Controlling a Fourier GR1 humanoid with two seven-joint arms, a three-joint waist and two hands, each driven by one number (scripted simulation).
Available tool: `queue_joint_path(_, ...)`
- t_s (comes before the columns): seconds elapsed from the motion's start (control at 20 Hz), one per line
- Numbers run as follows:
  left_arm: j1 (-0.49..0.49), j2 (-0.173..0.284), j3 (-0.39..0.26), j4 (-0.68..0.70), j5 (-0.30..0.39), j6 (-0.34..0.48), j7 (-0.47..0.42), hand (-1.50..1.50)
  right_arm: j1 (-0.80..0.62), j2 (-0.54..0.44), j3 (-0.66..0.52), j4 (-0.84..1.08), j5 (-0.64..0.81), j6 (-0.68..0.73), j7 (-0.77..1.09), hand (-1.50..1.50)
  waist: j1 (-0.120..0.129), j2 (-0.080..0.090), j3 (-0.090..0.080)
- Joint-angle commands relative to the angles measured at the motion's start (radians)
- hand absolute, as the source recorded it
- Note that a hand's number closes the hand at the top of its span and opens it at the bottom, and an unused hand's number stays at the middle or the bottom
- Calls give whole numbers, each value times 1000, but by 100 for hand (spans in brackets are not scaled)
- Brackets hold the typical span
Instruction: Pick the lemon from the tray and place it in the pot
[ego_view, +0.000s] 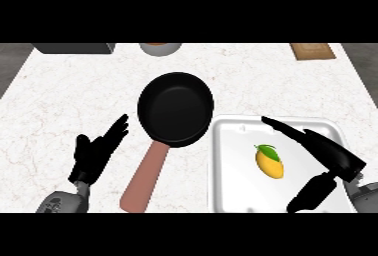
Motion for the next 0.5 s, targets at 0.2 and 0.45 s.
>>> queue_joint_path(0.2, 26, -19, 21, -109, -18, -10, 89, 0, -31, 75, -69, 256, 174, 16, -223, -150, -5, -2, 0)
queue_joint_path(0.45, -8, -46, 52, -11, -39, -40, 18, 0, -35, 69, -144, 400, 217, 50, -403, -150, -7, -1, 0)
